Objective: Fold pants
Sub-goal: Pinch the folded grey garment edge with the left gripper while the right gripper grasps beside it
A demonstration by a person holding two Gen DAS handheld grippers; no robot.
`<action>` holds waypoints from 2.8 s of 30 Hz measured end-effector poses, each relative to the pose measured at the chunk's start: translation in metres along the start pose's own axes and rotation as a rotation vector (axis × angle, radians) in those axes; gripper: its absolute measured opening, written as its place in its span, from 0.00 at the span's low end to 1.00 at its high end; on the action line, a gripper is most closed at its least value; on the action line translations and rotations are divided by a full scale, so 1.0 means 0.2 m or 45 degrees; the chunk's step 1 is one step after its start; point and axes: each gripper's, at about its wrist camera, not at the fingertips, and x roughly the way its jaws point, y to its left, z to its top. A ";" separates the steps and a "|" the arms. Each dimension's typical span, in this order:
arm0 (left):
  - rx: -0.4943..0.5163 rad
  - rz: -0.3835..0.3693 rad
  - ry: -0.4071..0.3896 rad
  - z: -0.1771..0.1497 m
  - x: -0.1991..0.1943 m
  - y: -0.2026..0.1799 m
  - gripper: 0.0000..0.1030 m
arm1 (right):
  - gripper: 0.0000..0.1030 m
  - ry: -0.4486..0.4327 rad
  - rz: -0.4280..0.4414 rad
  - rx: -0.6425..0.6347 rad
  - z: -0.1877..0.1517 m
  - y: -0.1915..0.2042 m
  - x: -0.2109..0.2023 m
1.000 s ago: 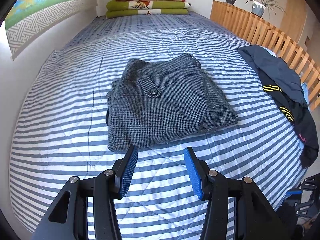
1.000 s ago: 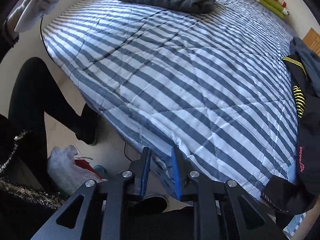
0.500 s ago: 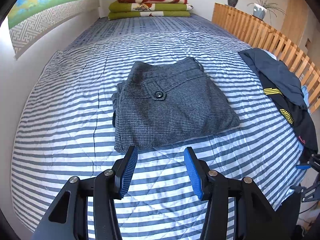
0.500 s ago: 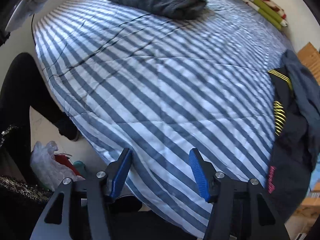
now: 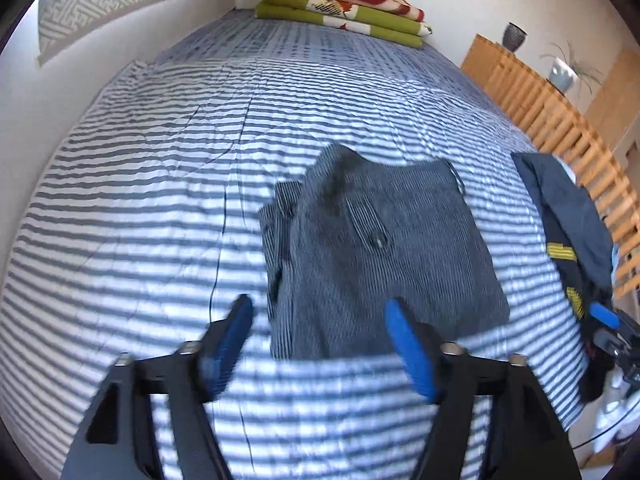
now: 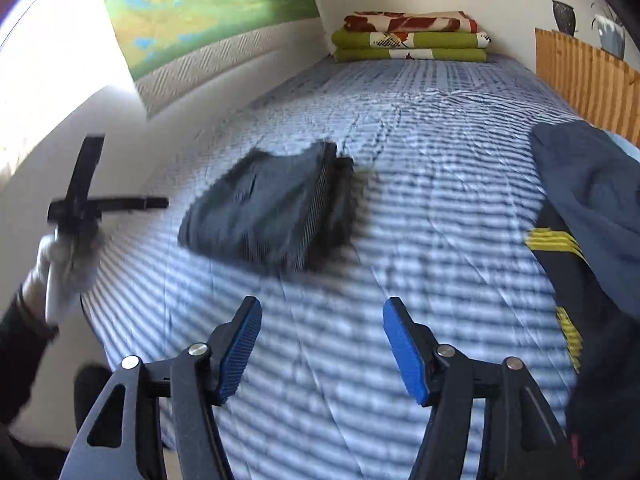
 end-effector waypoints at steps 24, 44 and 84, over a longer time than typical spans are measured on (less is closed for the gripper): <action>0.060 0.112 0.105 0.22 0.64 0.10 0.79 | 0.15 0.249 0.358 0.024 0.42 0.00 0.71; 0.076 0.092 0.107 0.22 0.64 0.11 0.79 | 0.00 0.371 0.293 -0.251 0.32 0.09 0.83; -0.182 -0.080 0.196 0.23 0.68 0.13 0.49 | 0.19 0.376 0.264 0.287 0.45 -0.20 1.06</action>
